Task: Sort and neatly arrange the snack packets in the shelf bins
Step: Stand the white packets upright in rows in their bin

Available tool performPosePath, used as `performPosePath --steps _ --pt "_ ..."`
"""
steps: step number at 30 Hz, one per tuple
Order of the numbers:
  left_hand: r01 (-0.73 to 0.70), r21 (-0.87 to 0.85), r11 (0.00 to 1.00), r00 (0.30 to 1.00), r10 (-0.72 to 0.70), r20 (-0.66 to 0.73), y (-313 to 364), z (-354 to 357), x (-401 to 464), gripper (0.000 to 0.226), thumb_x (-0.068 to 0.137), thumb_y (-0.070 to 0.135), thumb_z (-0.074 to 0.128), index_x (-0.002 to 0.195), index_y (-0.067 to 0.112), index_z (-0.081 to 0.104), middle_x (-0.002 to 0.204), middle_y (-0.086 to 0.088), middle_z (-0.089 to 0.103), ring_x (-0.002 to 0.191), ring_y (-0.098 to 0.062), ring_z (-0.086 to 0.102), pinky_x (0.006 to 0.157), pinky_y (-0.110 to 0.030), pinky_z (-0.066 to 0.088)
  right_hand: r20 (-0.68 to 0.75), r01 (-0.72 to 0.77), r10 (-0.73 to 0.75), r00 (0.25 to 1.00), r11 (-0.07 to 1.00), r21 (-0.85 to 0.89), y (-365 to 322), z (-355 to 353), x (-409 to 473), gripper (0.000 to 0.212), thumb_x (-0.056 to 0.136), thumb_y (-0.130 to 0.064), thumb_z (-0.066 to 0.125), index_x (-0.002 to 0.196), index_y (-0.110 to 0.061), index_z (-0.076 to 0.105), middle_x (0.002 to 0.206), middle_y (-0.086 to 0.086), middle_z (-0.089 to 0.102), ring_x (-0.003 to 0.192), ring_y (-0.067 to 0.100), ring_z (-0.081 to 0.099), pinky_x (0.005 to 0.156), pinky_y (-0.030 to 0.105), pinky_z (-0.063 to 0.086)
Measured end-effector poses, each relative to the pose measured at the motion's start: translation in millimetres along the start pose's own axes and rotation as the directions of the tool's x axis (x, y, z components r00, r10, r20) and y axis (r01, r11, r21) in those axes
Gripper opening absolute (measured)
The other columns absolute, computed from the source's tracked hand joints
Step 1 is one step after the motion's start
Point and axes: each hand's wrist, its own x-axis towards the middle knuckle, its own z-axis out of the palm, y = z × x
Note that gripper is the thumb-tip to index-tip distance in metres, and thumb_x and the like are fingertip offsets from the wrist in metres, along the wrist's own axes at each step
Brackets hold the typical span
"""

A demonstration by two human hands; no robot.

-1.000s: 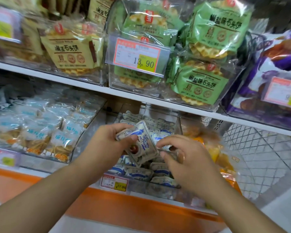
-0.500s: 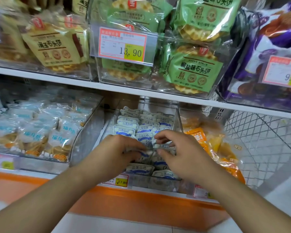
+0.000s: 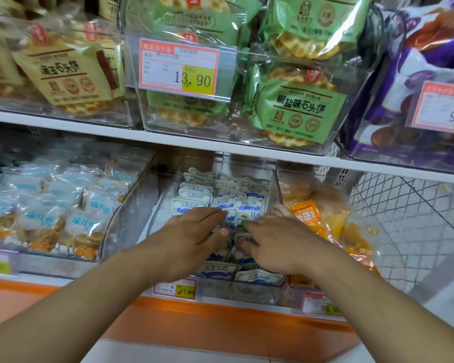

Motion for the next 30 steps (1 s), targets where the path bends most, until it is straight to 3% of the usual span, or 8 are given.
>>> performPosePath --steps 4,8,12,15,17,23,27,30 --pt "-0.047 0.075 0.996 0.994 0.039 0.104 -7 4 19 0.052 0.101 0.066 0.027 0.144 0.044 0.045 0.144 0.021 0.049 0.137 -0.003 0.038 0.118 -0.031 0.024 0.105 0.013 -0.023 0.994 0.995 0.101 6 -8 -10 0.038 0.106 -0.055 0.046 0.133 -0.031 0.057 0.126 -0.003 0.068 0.141 0.017 0.041 0.128 0.037 0.001" --pt "-0.141 0.216 0.966 0.979 0.104 0.175 -13 1 18 0.065 0.091 0.080 0.013 0.143 0.054 0.042 0.145 0.029 0.045 0.136 0.010 0.033 0.122 -0.037 0.015 0.141 0.040 -0.064 0.988 0.985 0.165 14 -11 -18 0.040 0.105 -0.054 0.050 0.140 -0.037 0.056 0.135 -0.004 0.063 0.151 0.019 0.019 0.123 0.034 0.021" --pt "-0.161 0.279 0.947 0.959 0.083 0.271 -12 -8 3 0.065 0.090 0.081 0.011 0.150 0.059 0.027 0.161 0.026 0.022 0.148 0.006 0.014 0.120 -0.034 0.012 0.189 0.069 -0.111 0.976 0.974 0.217 16 -18 -17 0.032 0.107 -0.048 0.049 0.134 -0.040 0.063 0.101 -0.007 0.066 0.117 0.015 0.044 0.097 0.034 0.046" --pt "-0.177 0.292 0.940 0.958 0.096 0.270 -12 -9 -7 0.060 0.094 0.077 0.018 0.151 0.061 0.020 0.164 0.026 0.013 0.150 0.005 0.002 0.119 -0.031 0.008 0.148 0.056 -0.097 0.984 0.964 0.261 14 -23 -9 0.031 0.108 -0.037 0.049 0.119 -0.016 0.070 0.110 0.008 0.074 0.104 0.028 0.067 0.087 0.041 0.056" --pt "-0.194 0.292 0.936 0.953 0.110 0.282 -14 -9 -10 0.058 0.096 0.075 0.020 0.152 0.061 0.016 0.164 0.027 0.012 0.149 0.008 -0.007 0.119 -0.031 0.006 0.067 0.039 -0.064 0.996 0.944 0.327 12 -26 5 0.034 0.109 -0.032 0.050 0.099 -0.005 0.067 0.085 0.009 0.069 0.076 0.026 0.064 0.072 0.039 0.052" --pt "-0.229 0.291 0.929 0.937 0.130 0.323 -18 -10 -7 0.068 0.088 0.083 0.009 0.153 0.061 0.010 0.167 0.023 0.009 0.153 0.001 -0.009 0.124 -0.040 0.005 -0.034 -0.031 0.044 0.998 0.951 0.309 3 -23 67 0.051 0.109 -0.032 0.052 0.159 -0.032 0.040 0.159 0.003 0.048 0.130 0.023 0.058 0.106 0.037 0.050" --pt "-0.265 0.249 0.932 0.936 0.187 0.297 -27 -8 -4 0.066 0.090 0.083 0.011 0.152 0.061 0.011 0.165 0.023 0.016 0.153 0.002 -0.005 0.123 -0.045 0.010 0.004 -0.003 0.003 1.000 0.970 0.242 -3 -18 89 0.071 0.104 -0.035 0.062 0.165 -0.029 0.026 0.170 0.000 0.031 0.153 0.023 0.035 0.121 0.033 0.030" --pt "-0.277 0.231 0.933 0.937 0.209 0.279 -31 -6 -3 0.066 0.091 0.083 0.013 0.153 0.059 0.015 0.165 0.023 0.018 0.153 0.001 -0.003 0.122 -0.047 0.013 -0.006 -0.030 0.032 0.999 0.976 0.217 -8 -17 97 0.077 0.097 -0.039 0.073 0.162 -0.026 0.034 0.159 0.003 0.047 0.140 0.023 0.050 0.108 0.028 0.041"
